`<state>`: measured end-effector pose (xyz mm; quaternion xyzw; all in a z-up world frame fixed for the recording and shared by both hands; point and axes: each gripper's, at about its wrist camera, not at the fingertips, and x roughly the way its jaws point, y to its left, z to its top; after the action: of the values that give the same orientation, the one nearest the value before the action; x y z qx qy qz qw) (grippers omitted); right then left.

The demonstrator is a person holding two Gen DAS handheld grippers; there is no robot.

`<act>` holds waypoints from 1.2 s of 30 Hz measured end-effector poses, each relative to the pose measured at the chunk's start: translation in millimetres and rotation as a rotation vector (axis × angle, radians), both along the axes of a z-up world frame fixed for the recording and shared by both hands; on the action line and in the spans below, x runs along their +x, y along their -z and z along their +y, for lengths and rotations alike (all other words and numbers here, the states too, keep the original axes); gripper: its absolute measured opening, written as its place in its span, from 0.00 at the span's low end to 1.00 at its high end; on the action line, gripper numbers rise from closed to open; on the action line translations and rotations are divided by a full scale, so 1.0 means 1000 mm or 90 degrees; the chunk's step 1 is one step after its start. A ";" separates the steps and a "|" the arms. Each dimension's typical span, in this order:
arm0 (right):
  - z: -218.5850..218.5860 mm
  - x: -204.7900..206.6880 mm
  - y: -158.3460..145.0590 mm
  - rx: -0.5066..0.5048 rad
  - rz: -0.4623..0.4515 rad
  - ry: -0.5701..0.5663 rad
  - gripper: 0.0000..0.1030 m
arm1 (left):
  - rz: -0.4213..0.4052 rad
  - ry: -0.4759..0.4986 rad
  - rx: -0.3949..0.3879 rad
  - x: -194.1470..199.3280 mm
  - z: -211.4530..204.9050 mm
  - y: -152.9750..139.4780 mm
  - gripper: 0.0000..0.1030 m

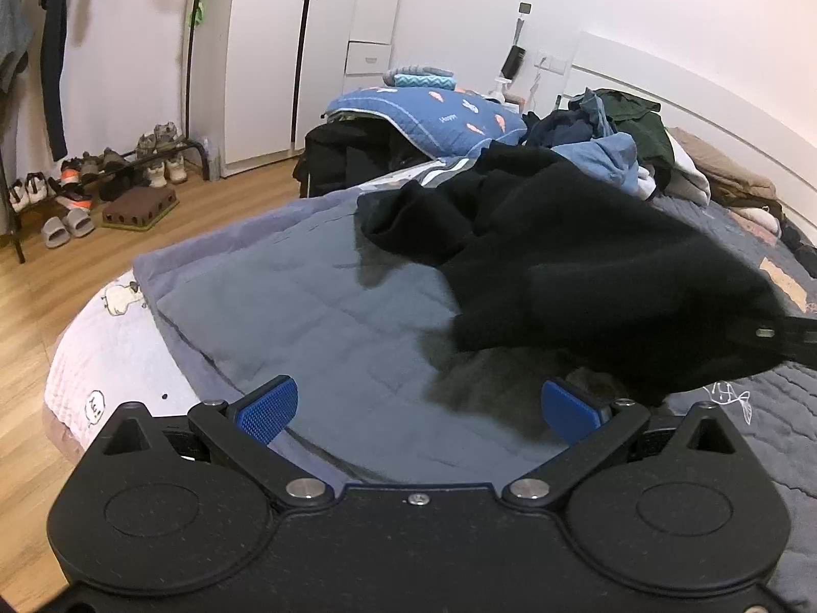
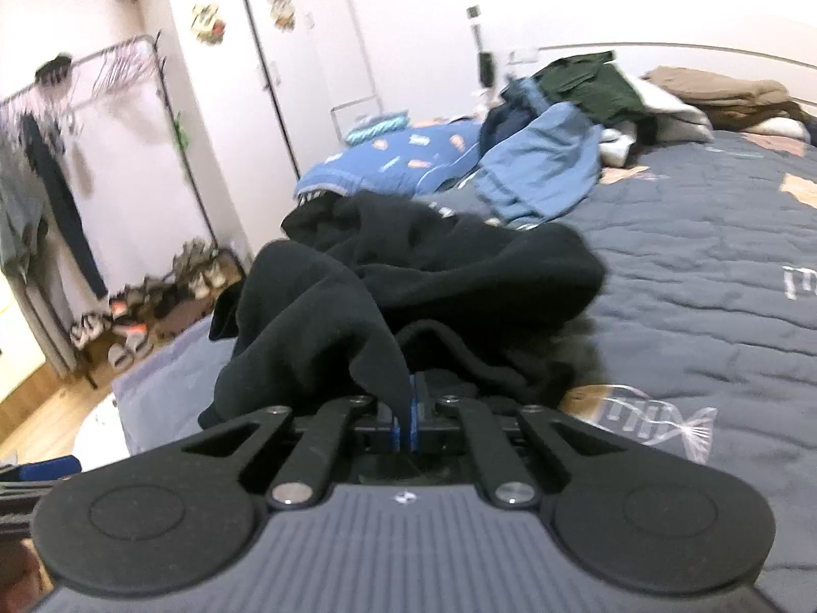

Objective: Fold clothes
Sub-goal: 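Grasp the black sweatshirt edge with the right gripper and lift it, then grasp another edge of the sweatshirt with the left gripper while the right gripper holds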

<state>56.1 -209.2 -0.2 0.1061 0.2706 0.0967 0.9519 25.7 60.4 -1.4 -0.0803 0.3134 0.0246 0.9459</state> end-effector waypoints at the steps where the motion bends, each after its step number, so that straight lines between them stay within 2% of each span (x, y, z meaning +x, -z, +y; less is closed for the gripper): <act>1: -0.006 -0.006 -0.003 0.005 -0.004 0.009 0.03 | -0.001 0.002 -0.001 0.000 -0.001 0.000 1.00; 8: -0.047 -0.045 -0.019 0.041 -0.030 0.065 0.02 | -0.007 0.021 0.002 -0.004 -0.009 -0.001 1.00; 17: -0.105 -0.101 -0.017 0.089 -0.032 0.129 0.02 | -0.006 0.056 -0.001 -0.007 -0.020 0.001 1.00; 25: -0.150 -0.146 -0.045 0.096 -0.059 0.190 0.02 | -0.008 0.107 -0.012 -0.010 -0.045 0.002 1.00; 28: -0.164 -0.152 -0.040 0.072 -0.031 0.193 0.02 | -0.009 0.132 -0.011 -0.011 -0.058 0.003 1.00; 34: -0.176 -0.142 0.016 -0.005 0.130 0.166 0.06 | -0.008 0.176 -0.003 -0.011 -0.086 0.006 1.00; 36: -0.187 -0.148 0.022 0.018 0.142 0.175 0.16 | -0.010 0.185 -0.006 -0.012 -0.093 0.005 1.00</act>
<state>-91.8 -396.4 -21.8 0.1652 0.3560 -0.0429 0.9188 14.2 -32.8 -6.8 -0.0387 0.3143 -0.1150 0.9415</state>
